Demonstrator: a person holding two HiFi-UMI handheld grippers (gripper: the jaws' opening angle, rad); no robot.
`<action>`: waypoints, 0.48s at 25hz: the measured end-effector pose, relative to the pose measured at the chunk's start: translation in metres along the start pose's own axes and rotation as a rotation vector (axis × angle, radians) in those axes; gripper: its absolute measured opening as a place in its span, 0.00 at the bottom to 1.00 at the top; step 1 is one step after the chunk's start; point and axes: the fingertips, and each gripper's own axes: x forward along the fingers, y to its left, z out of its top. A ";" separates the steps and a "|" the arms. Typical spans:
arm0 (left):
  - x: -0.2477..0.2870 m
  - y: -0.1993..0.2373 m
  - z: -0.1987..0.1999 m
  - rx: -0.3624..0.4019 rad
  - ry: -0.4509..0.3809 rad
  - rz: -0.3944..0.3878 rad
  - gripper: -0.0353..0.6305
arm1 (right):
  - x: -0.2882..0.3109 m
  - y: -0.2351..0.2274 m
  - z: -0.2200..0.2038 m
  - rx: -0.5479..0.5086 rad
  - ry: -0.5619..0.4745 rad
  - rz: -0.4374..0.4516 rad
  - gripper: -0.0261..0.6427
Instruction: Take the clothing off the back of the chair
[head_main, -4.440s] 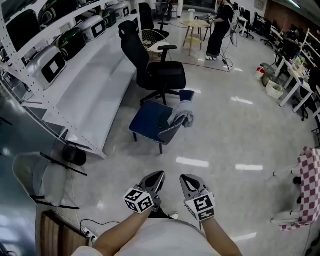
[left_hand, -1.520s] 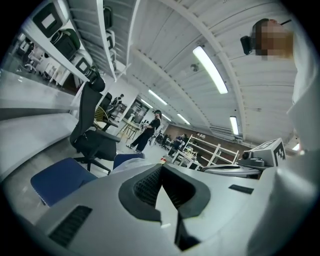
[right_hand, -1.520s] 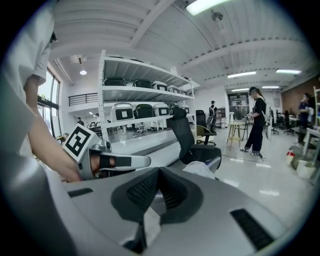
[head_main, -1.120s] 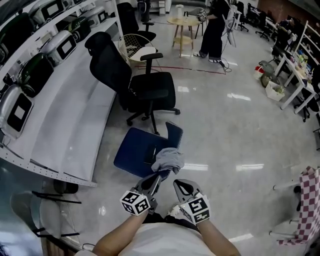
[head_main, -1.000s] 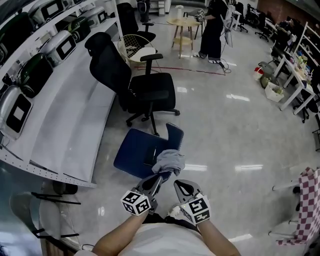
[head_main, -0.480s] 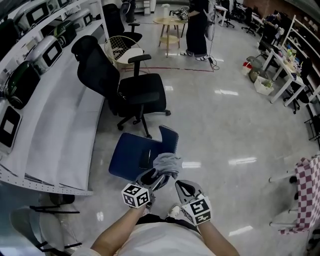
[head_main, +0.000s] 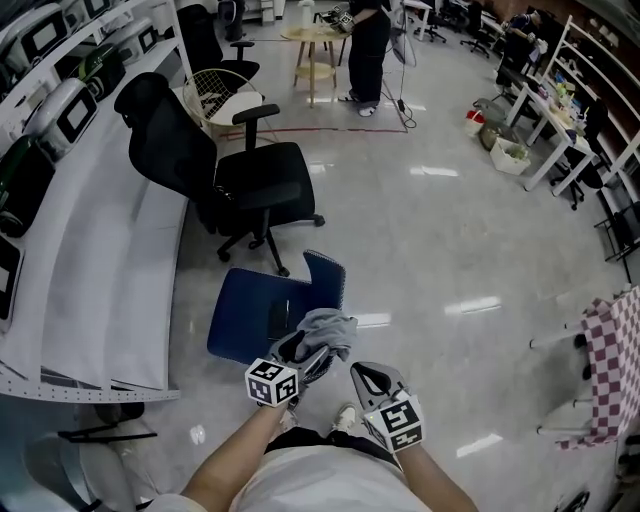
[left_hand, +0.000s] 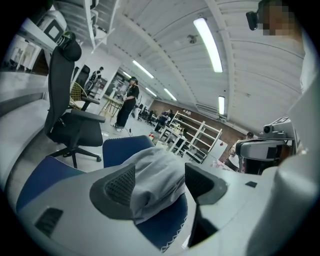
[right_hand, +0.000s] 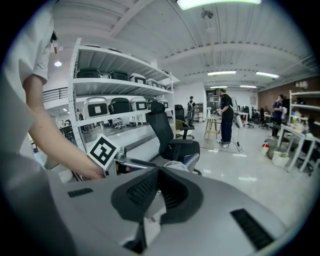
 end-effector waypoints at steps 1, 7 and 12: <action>0.003 0.001 -0.001 -0.003 0.005 -0.009 0.50 | 0.000 -0.001 0.000 0.002 0.003 -0.004 0.06; 0.018 0.002 -0.009 -0.031 0.034 -0.049 0.53 | -0.001 -0.009 -0.003 0.014 0.022 -0.025 0.06; 0.028 -0.001 -0.020 -0.076 0.051 -0.053 0.53 | -0.005 -0.014 -0.010 0.017 0.031 -0.039 0.06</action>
